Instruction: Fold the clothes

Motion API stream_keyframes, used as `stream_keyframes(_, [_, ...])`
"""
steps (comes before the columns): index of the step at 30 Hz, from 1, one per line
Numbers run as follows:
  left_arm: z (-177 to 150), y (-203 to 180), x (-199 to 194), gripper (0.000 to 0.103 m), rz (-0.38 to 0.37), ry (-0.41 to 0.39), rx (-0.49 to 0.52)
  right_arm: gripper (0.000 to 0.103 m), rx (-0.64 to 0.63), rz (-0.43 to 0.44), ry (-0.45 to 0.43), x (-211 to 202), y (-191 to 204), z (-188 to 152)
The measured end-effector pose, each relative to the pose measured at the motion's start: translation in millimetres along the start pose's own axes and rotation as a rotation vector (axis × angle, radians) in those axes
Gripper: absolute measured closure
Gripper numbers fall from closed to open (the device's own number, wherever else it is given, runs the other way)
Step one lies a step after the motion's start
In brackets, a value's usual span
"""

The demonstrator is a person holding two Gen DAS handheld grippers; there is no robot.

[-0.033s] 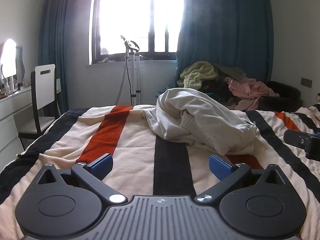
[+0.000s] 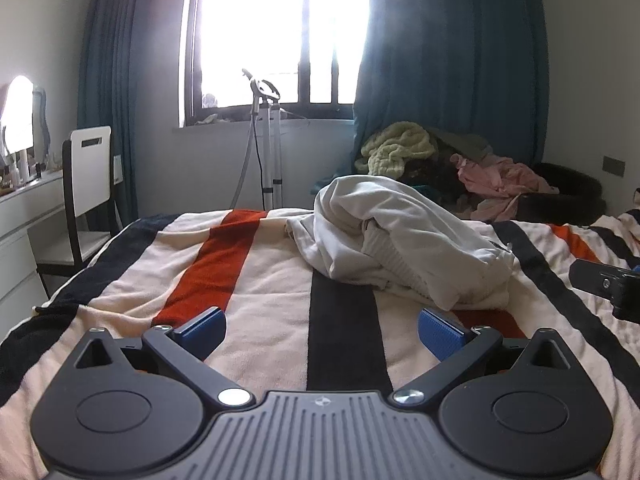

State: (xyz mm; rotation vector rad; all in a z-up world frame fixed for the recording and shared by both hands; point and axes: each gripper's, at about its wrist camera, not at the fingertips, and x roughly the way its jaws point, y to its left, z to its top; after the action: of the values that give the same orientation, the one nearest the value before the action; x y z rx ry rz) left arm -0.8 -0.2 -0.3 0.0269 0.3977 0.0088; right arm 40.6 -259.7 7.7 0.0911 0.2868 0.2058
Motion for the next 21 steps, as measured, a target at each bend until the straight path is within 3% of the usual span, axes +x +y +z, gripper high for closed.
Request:
stream_keyframes(12, [-9.6, 1.3, 0.4, 0.000, -0.008, -0.022, 0.014, 0.000, -0.002, 0.003, 0.005, -1.1, -1.4, 0.1])
stream_keyframes(21, [-19.9, -19.6, -10.2, 0.000, -0.011, -0.035, 0.023, 0.000, -0.008, -0.007, 0.007, -0.2, 1.3, 0.3])
